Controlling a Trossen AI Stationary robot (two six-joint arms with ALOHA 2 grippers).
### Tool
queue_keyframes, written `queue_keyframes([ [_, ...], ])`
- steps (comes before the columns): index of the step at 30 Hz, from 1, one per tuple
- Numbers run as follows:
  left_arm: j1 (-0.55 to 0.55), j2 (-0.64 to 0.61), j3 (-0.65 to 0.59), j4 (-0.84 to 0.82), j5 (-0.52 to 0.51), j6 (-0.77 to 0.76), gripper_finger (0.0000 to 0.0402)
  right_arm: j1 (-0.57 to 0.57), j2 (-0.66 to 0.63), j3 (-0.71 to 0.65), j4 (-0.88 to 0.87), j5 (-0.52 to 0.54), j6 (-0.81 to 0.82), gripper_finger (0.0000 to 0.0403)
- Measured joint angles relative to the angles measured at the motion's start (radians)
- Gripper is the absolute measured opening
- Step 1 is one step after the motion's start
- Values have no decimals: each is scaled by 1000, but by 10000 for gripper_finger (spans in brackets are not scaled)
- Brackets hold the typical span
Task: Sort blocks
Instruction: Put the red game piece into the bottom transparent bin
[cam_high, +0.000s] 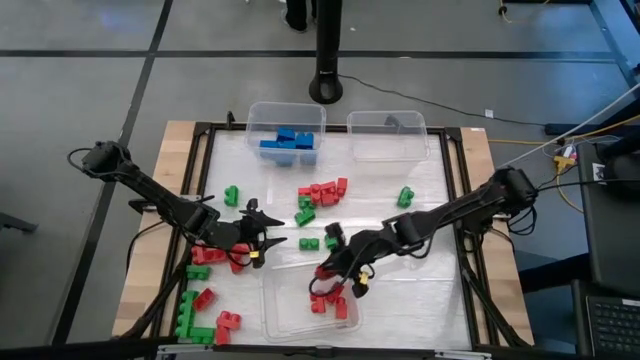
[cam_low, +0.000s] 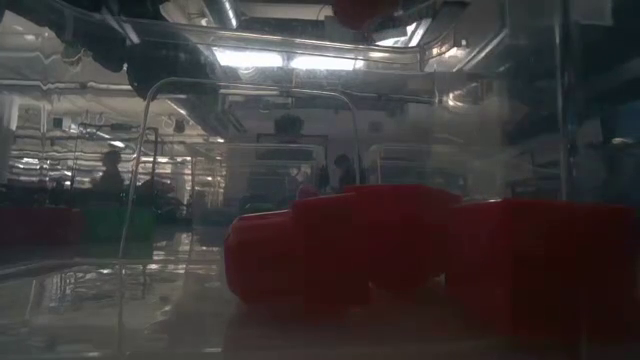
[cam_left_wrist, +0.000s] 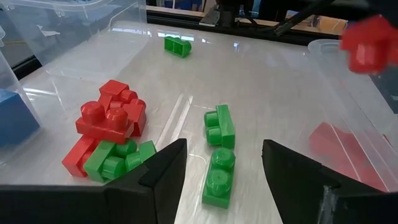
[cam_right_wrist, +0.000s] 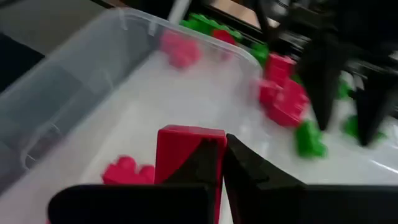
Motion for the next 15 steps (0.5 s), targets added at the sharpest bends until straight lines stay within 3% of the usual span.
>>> queue_keyframes([
  [8,0,0,0,0,0,0,198,-16,61,0,65,-106,27,30],
  [11,0,0,0,0,0,0,198,-17,61,0,68,-104,27,63],
  [15,0,0,0,0,0,0,198,-16,61,0,67,-106,26,137],
])
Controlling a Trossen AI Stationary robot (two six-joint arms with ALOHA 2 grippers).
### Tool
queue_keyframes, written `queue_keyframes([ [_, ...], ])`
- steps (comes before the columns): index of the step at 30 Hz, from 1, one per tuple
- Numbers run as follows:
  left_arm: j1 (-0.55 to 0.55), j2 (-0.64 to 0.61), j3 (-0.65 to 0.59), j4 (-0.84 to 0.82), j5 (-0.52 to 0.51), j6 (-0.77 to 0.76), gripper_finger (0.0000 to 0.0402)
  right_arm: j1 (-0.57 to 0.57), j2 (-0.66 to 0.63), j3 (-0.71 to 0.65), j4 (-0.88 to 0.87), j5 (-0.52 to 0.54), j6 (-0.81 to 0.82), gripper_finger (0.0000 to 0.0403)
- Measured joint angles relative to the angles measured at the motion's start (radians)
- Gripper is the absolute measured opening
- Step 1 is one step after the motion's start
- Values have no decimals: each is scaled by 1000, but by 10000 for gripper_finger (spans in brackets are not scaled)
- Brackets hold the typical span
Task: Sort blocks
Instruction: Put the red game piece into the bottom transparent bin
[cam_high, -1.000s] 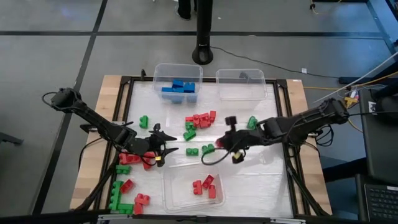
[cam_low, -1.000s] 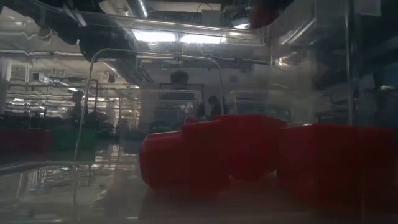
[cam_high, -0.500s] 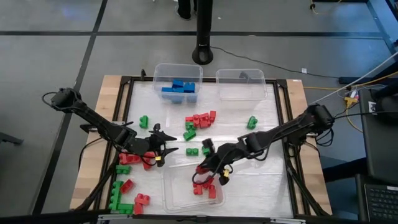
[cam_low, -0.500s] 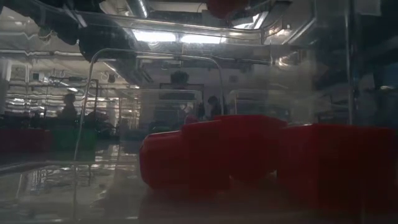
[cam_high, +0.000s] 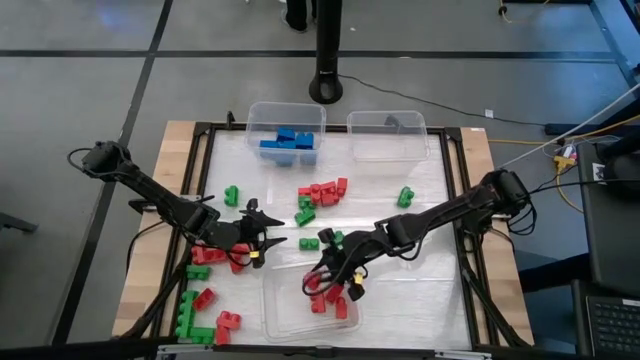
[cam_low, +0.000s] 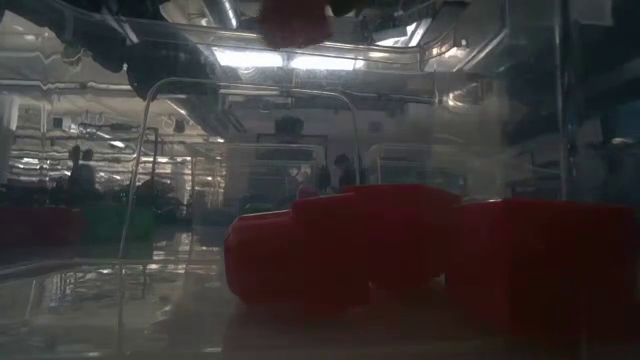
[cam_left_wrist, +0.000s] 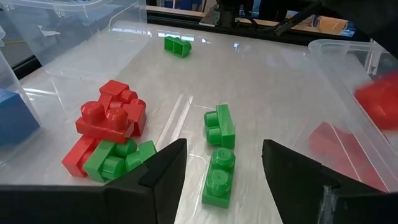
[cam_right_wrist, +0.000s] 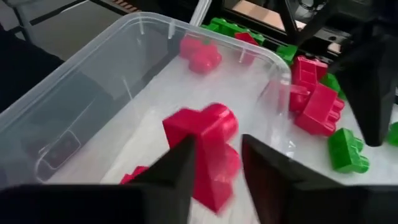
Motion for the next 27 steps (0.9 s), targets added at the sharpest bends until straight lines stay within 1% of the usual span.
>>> queue_keyframes([
  [3,0,0,0,0,0,0,198,0,0,0,-26,-9,-1,196],
  [5,0,0,0,0,0,0,198,-6,0,0,-29,-9,-1,228],
  [8,0,0,0,0,0,0,198,-13,-7,7,-45,-24,-22,263],
  [10,0,0,0,0,0,0,198,-23,-8,46,-127,-34,-48,278],
  [12,0,0,0,0,0,-3,198,-40,-20,111,-283,-19,-58,285],
  [14,0,0,0,0,0,-7,198,-59,-23,194,-424,26,-73,286],
  [16,0,1,0,-1,0,-14,198,-76,-24,265,-590,91,-107,284],
  [19,0,1,0,-3,0,-14,198,-103,-24,335,-742,234,-160,279],
  [21,0,1,0,-8,0,-14,198,-125,-24,354,-824,342,-198,276],
  [23,0,1,0,-9,0,-13,198,-155,-24,354,-907,420,-244,273],
  [25,0,1,0,-9,0,-13,198,-196,-19,334,-934,444,-288,271],
  [27,0,1,0,-9,0,-10,198,-243,-14,294,-939,436,-318,269],
])
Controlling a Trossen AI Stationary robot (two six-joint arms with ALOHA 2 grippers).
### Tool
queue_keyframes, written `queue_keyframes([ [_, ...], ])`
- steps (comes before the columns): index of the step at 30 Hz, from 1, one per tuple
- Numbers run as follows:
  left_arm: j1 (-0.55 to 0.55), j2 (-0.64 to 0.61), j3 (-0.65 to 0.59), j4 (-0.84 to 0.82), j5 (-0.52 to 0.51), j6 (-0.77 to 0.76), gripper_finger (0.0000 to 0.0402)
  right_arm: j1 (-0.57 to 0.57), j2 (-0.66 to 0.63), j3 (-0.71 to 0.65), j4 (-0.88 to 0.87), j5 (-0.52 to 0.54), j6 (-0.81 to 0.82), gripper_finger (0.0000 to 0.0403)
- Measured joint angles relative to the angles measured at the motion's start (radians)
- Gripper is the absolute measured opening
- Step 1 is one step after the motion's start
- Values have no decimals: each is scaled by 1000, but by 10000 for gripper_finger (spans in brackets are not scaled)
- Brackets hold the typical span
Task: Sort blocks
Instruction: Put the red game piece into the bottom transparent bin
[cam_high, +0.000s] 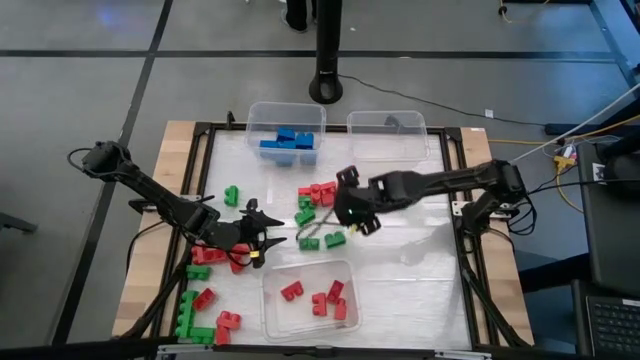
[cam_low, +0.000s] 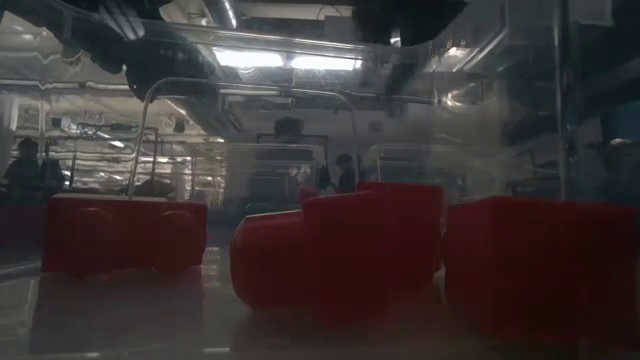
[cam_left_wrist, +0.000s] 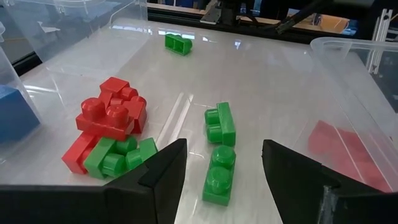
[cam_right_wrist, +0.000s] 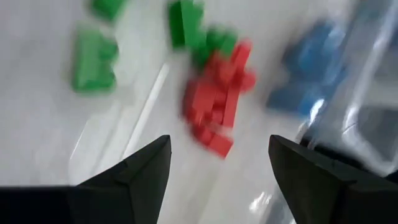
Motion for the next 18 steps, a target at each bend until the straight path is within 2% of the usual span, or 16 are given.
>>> queue_keyframes([
  [4,1,0,0,-8,0,1,198,-79,2,-98,65,-30,-94,269],
  [12,1,0,0,-20,0,0,198,-170,2,-279,245,-62,-399,269],
  [18,1,0,0,-19,0,1,198,-225,2,-370,403,-103,-501,269],
])
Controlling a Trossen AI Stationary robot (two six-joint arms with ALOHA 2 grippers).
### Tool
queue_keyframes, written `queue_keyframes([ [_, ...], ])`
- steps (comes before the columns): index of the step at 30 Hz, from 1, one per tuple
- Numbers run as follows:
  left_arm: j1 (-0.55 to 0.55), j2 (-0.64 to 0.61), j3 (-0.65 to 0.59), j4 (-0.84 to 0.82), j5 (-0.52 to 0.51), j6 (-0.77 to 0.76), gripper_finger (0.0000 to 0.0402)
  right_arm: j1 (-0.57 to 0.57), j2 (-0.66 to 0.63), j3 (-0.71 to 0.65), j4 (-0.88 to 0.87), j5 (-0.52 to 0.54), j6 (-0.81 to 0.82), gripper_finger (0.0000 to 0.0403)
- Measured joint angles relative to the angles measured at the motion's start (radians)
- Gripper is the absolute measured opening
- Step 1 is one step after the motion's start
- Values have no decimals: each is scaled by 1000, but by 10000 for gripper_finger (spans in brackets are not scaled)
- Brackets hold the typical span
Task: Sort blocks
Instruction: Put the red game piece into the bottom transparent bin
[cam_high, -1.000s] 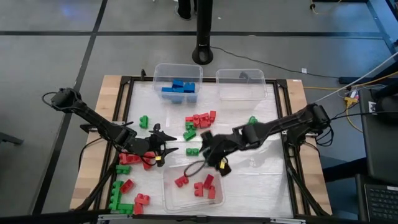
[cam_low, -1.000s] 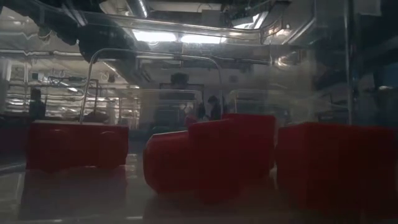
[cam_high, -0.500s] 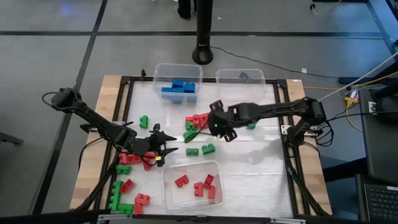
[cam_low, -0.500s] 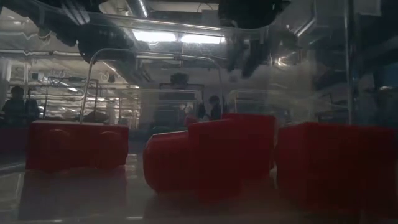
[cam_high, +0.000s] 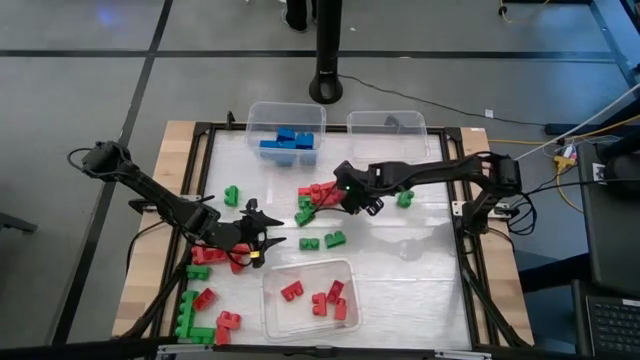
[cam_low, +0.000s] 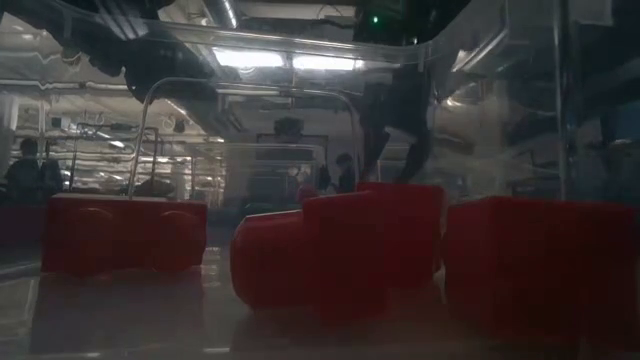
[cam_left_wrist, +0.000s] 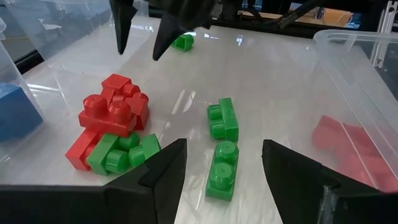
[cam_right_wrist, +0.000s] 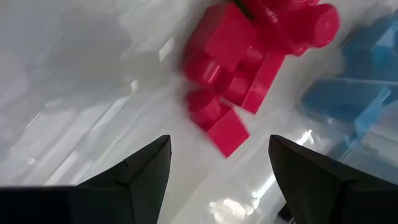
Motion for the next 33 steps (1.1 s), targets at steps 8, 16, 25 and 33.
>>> queue_keyframes([
  [8,1,0,0,17,0,0,198,-67,44,-55,167,-56,-94,269],
  [16,13,0,0,15,0,0,198,-124,154,-51,201,-44,-123,269],
  [25,13,0,0,11,0,1,198,-135,176,-50,188,-77,-120,260],
  [33,13,0,0,11,0,0,198,-134,177,-50,151,-77,-90,183],
])
